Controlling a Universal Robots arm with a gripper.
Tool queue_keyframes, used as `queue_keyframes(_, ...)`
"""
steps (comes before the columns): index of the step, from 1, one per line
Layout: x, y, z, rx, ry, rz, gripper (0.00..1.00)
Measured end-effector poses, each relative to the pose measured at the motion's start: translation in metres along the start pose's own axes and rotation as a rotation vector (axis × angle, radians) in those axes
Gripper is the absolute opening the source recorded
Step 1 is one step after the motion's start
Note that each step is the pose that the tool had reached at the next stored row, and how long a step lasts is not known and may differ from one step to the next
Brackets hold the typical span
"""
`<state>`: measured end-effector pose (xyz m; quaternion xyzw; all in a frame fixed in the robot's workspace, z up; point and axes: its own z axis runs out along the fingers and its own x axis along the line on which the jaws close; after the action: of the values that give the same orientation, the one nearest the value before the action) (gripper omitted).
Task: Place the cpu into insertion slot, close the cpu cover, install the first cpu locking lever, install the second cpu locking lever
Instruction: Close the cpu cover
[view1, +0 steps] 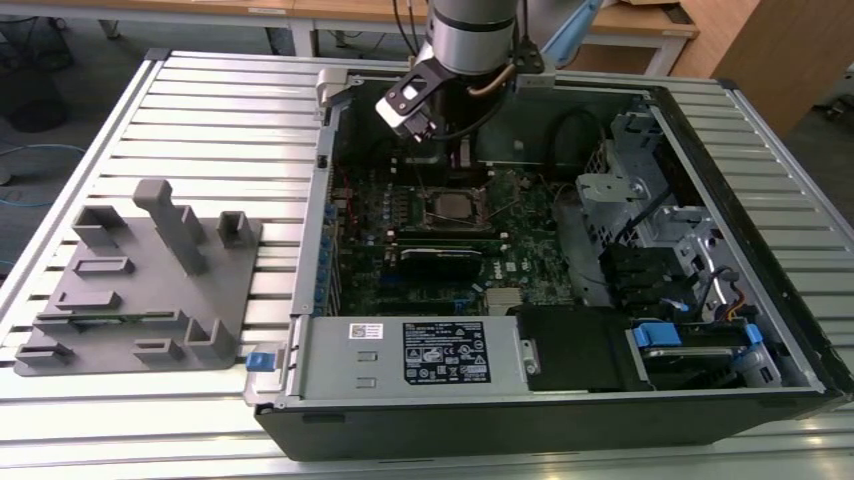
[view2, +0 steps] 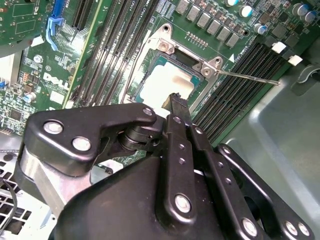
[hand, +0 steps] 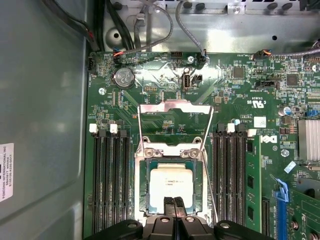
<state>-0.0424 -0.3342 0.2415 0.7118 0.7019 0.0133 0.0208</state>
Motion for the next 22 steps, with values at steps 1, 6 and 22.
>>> queue_keyframes(1, 0.0, 0.0, -0.0002, 0.0, 0.0001, 0.0, 0.11)
queue_keyframes(6, 0.0, 0.0, -0.0007, 0.0, 0.0001, 0.0, 0.11)
queue_keyframes(22, 0.0, 0.0002, -0.004, -0.0001, 0.0002, 0.0, 0.11)
